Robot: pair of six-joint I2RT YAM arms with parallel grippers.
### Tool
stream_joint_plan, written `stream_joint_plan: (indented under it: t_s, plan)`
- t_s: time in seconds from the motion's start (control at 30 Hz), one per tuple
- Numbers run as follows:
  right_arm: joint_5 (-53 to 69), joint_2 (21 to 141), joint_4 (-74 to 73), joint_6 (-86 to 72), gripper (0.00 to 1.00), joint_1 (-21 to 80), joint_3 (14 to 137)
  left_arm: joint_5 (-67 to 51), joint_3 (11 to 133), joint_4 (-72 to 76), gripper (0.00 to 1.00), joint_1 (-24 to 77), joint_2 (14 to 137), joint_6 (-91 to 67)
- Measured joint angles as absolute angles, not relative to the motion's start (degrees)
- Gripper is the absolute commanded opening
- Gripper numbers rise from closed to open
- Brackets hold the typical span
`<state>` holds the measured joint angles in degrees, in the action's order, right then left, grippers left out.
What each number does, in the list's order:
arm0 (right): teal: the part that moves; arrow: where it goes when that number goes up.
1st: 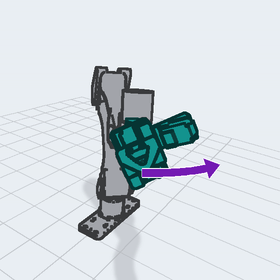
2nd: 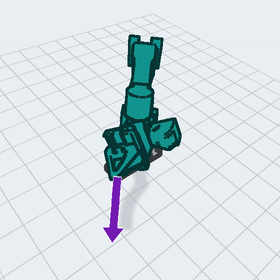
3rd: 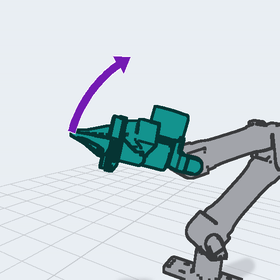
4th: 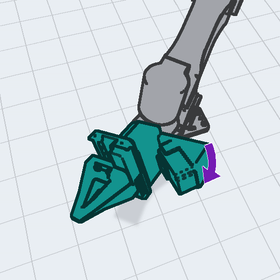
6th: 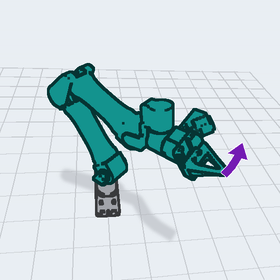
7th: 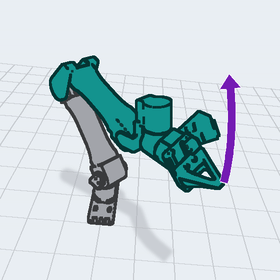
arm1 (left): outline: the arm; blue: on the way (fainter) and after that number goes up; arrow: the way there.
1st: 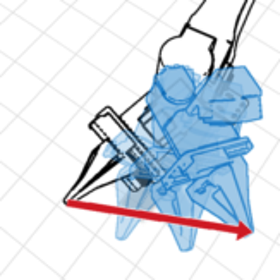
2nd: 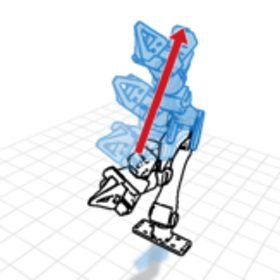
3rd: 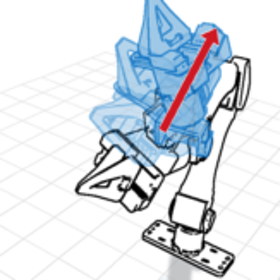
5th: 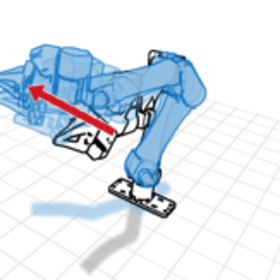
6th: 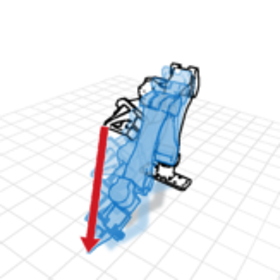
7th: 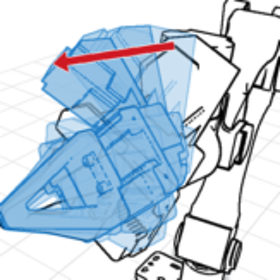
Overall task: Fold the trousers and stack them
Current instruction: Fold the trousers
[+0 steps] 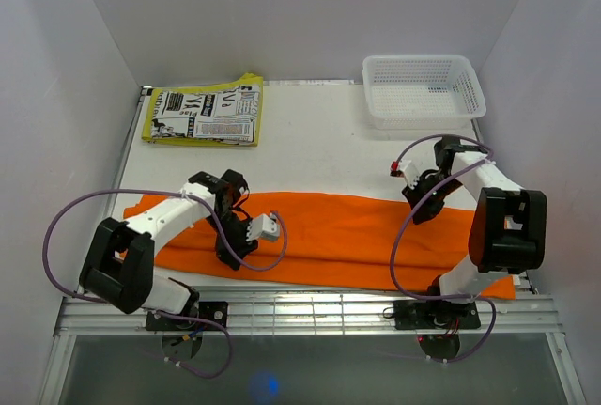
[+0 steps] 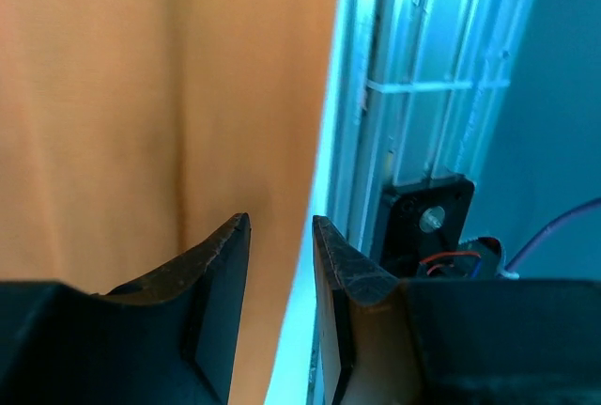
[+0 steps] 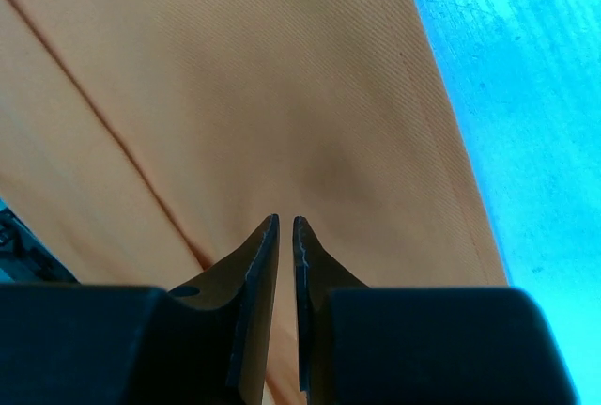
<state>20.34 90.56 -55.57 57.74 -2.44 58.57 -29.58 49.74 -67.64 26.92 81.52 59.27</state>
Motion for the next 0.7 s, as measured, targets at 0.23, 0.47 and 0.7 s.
stream_joint_plan:
  t_s: [0.23,0.47,0.7]
  plan:
    - [19.81,92.92,-52.73,54.46,0.14,-1.04,58.04,-27.49,47.27,-70.37,0.40,30.50,75.61,58.63]
    - [19.88,90.15,-50.57,52.64,0.08,4.27,55.29,-27.81,55.77,-56.88,0.24,30.52,77.52,47.35]
    - [19.59,89.93,-47.55,50.24,0.08,6.02,54.54,-22.22,57.34,-45.17,0.17,31.42,89.08,42.74]
